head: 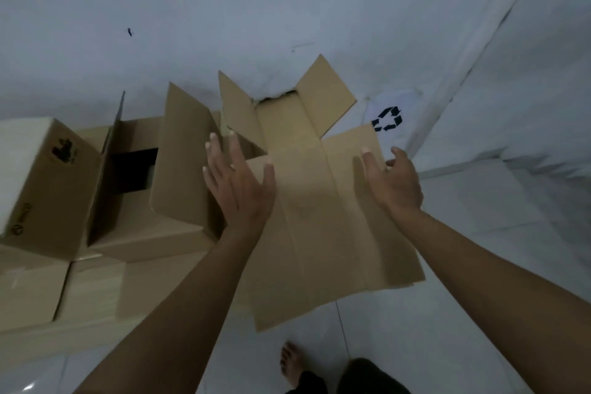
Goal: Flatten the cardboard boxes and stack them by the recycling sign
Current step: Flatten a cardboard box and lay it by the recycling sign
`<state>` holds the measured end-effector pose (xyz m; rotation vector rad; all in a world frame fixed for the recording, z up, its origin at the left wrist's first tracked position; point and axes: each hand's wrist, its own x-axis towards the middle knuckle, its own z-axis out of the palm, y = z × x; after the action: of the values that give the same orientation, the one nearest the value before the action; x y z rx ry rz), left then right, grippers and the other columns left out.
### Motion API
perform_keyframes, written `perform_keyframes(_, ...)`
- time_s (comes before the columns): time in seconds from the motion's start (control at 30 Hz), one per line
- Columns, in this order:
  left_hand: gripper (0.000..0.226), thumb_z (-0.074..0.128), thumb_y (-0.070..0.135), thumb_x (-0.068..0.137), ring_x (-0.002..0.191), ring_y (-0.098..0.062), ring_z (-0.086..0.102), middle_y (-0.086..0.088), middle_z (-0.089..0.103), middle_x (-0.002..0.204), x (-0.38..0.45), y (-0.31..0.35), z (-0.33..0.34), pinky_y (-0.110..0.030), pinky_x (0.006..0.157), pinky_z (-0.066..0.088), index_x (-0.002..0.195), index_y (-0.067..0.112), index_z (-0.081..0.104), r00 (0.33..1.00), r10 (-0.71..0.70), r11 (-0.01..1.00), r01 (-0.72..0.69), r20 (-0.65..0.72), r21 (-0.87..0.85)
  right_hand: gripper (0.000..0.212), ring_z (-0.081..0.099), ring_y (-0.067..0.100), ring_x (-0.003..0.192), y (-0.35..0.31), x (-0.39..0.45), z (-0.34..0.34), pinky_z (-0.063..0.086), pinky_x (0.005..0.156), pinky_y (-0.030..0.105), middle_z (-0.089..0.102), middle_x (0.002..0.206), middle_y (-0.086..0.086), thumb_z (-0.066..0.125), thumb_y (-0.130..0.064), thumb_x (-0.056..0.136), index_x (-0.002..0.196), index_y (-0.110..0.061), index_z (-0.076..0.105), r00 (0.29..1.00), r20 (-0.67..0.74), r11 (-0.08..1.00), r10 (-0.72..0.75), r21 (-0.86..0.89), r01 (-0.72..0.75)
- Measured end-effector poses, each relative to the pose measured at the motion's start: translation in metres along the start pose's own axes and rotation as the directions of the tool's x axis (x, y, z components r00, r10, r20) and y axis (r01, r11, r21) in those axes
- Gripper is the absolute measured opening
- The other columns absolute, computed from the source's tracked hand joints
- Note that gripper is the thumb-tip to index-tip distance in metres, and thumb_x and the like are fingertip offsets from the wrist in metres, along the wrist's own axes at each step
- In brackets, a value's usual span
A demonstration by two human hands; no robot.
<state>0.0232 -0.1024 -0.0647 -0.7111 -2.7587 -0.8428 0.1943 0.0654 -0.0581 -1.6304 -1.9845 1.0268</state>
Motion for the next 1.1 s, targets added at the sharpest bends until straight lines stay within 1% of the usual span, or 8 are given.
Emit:
perform_keyframes(0.13,0.079,0.049,0.058,0.089,0.139,-0.032,0.036,-0.011,0.029,0.156,0.064,0.03,-0.001,-0.051,0.107,0.037,0.152,0.016,0.024,0.991,-0.131,0.983,0.126,-0.032,-0.13,0.096,0.049,0.024,0.13,-0.04,0.035,0.009,0.04,0.105,0.047,0.049,0.145,0.0,0.04,-0.085,0.076,0.151,-0.024,0.034,0.999,0.053,1.0,-0.009,0.01,0.009)
perform_keyframes(0.27,0.047,0.05,0.031,0.094,0.121,-0.029,0.054,-0.004,0.057,0.132,0.112,0.035,-0.001,-0.044,0.095,0.044,0.139,0.02,0.046,0.898,-0.417,0.868,0.439,0.14,-0.231,0.09,0.05,0.022,0.13,-0.079,0.085,0.021,0.04,0.105,0.045,0.05,0.145,-0.001,0.044,-0.081,0.08,0.149,-0.023,0.038,0.994,0.114,0.998,-0.007,0.058,0.0)
perform_keyframes(0.37,0.035,0.055,0.02,0.089,0.107,-0.03,0.06,-0.007,0.063,0.115,0.132,0.019,0.013,-0.04,0.082,0.051,0.122,0.012,0.058,0.843,-0.469,0.82,0.527,0.264,-0.222,0.037,0.059,0.014,0.083,-0.09,0.121,0.033,0.043,0.076,0.031,0.064,0.096,-0.002,0.056,-0.052,0.089,0.1,-0.018,0.065,0.989,0.144,0.992,-0.047,0.123,0.029)
perform_keyframes(0.47,0.038,0.062,0.028,0.084,0.103,-0.031,0.061,-0.01,0.064,0.115,0.136,0.008,0.03,-0.041,0.084,0.054,0.118,0.01,0.061,0.775,-0.555,0.738,0.626,0.301,-0.251,0.031,0.046,0.014,0.055,-0.077,0.142,0.042,0.033,0.053,0.028,0.048,0.062,-0.003,0.055,-0.027,0.09,0.061,-0.018,0.045,0.986,0.167,0.991,-0.012,0.132,-0.01)
perform_keyframes(0.7,0.055,0.063,0.046,0.077,0.1,-0.031,0.062,-0.008,0.065,0.114,0.127,-0.004,0.061,-0.04,0.087,0.054,0.117,0.009,0.063,0.652,-0.665,0.619,0.754,0.365,-0.221,0.037,0.045,0.017,0.058,-0.037,0.159,0.051,0.031,0.052,0.028,0.047,0.064,-0.002,0.051,-0.037,0.096,0.064,-0.02,0.043,0.979,0.174,0.991,0.101,0.069,-0.114)
perform_keyframes(0.9,0.069,0.072,0.063,0.06,0.098,-0.029,0.067,-0.006,0.071,0.107,0.117,-0.01,0.079,-0.042,0.09,0.055,0.106,0.013,0.07,0.604,-0.685,0.576,0.792,0.408,-0.205,0.055,0.058,0.026,0.083,-0.025,0.161,0.06,0.049,0.075,0.038,0.062,0.088,0.005,0.046,-0.062,0.09,0.088,-0.009,0.061,0.999,0.023,0.999,0.041,0.035,-0.042)
perform_keyframes(1.03,0.07,0.074,0.059,0.06,0.099,-0.03,0.066,-0.01,0.071,0.11,0.123,-0.014,0.08,-0.042,0.089,0.055,0.109,0.009,0.07,0.593,-0.715,0.572,0.8,0.369,-0.178,0.054,0.052,0.019,0.061,-0.024,0.169,0.066,0.038,0.055,0.028,0.056,0.066,0.004,0.056,-0.064,0.088,0.068,-0.014,0.059,0.941,0.312,0.978,0.134,0.114,-0.177)
perform_keyframes(1.1,0.062,0.072,0.055,0.07,0.102,-0.033,0.066,-0.011,0.07,0.113,0.12,-0.016,0.075,-0.04,0.088,0.055,0.111,0.009,0.068,0.635,-0.716,0.626,0.768,0.29,-0.137,0.06,0.056,0.015,0.069,-0.027,0.173,0.074,0.046,0.065,0.029,0.064,0.082,0.004,0.057,-0.066,0.087,0.09,-0.007,0.07,0.86,0.476,0.963,0.184,0.087,-0.254)
